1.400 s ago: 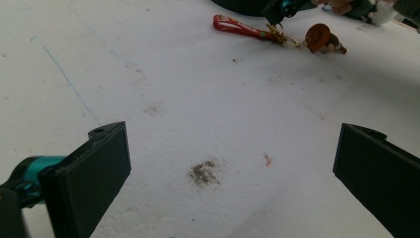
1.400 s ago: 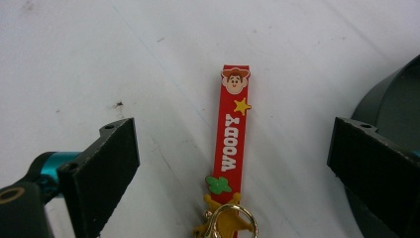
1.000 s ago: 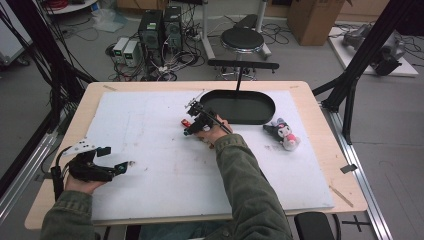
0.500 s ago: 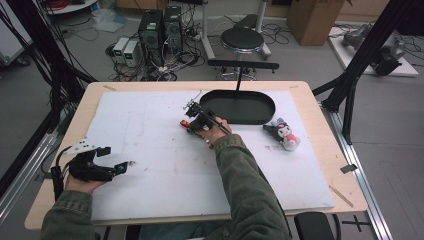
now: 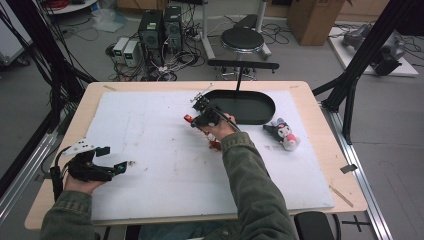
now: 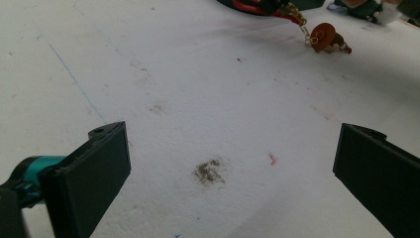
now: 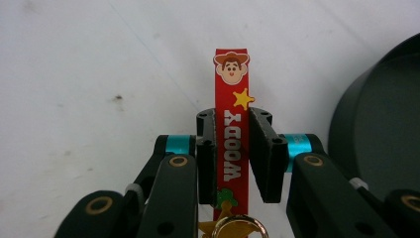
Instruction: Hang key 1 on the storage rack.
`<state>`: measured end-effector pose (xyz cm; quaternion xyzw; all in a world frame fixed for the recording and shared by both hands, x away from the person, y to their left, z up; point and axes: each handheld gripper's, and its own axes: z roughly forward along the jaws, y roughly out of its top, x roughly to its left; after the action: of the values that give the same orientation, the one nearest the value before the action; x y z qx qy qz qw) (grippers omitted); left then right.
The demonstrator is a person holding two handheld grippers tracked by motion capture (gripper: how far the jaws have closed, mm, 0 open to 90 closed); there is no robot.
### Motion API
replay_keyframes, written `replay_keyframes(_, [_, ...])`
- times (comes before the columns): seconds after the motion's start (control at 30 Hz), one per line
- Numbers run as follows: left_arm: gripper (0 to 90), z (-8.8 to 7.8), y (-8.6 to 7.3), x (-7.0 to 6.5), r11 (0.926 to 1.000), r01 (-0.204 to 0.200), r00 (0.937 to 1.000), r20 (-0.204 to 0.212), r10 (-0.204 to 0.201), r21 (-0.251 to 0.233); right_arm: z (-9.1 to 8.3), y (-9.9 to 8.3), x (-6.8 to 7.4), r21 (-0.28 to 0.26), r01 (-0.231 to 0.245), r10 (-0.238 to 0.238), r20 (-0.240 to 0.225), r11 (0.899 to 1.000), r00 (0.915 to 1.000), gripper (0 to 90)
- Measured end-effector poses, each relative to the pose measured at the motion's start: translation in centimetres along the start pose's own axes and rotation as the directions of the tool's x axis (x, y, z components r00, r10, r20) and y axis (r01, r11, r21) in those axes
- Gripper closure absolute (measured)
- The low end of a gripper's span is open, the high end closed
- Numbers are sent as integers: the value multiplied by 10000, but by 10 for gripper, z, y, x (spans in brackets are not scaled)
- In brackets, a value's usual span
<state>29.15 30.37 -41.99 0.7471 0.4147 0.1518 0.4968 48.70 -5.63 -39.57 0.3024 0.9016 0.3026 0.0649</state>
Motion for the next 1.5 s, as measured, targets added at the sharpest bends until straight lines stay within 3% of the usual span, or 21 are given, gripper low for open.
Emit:
replay_keyframes(0.1, [17, 0, 0, 0, 10000, 4, 10000, 7, -4, -9, -20, 1, -3, -631, -180, 170, -173, 9978, 9997, 750])
replay_keyframes(0.13, [17, 0, 0, 0, 10000, 5, 10000, 10, -5, -4, -33, 1, -4, -1006, -450, 411, -405, 9939, 9983, 750])
replay_keyframes(0.2, [18, 0, 0, 0, 10000, -7, 10000, 15, 7, 6, -39, 1, -5, -1252, -370, 315, -456, 9914, 9985, 750])
replay_keyframes(0.5, [17, 0, 0, 0, 10000, -19, 10000, 40, 19, 1, -88, -4, -10, -2433, -807, 610, -877, 9666, 9943, 749])
replay_keyframes(0.67, [17, 0, 0, -1, 10000, -11, 10000, 37, 11, 9, -114, -10, -18, -3340, -1382, 1048, -1161, 9324, 9877, 750])
replay_keyframes(0.83, [17, 0, 0, 0, 10000, -55, 10000, 25, 55, 51, -137, -18, -31, -4162, -2094, 1626, -1452, 8848, 9759, 749])
replay_keyframes(0.9, [17, 1, 0, -2, 10000, -45, 10000, 46, 45, 50, -145, -22, -39, -4415, -2519, 2053, -1514, 8612, 9669, 748])
replay_keyframes(1.03, [17, 2, 0, -3, 9998, -125, 9999, 37, 125, 164, -158, -28, -48, -4641, -2974, 2640, -1373, 8343, 9547, 748])
replay_keyframes(1.2, [17, 1, 0, -3, 9998, -103, 9999, 27, 103, 140, -175, -34, -58, -4927, -3011, 2859, -1082, 8164, 9521, 748])
replay_keyframes(1.3, [17, 2, 0, -3, 9998, -118, 9999, 65, 117, 176, -184, -37, -64, -4902, -3178, 3081, -1029, 8116, 9458, 747])
replay_keyframes(1.43, [18, 2, 0, -3, 9998, -114, 9999, 63, 113, 177, -197, -40, -74, -4991, -3396, 3338, -1043, 7973, 9369, 747])
replay_keyframes(1.5, [17, 3, 0, -3, 9998, -102, 9999, 61, 101, 172, -202, -40, -77, -5065, -3378, 3389, -934, 7934, 9362, 747])
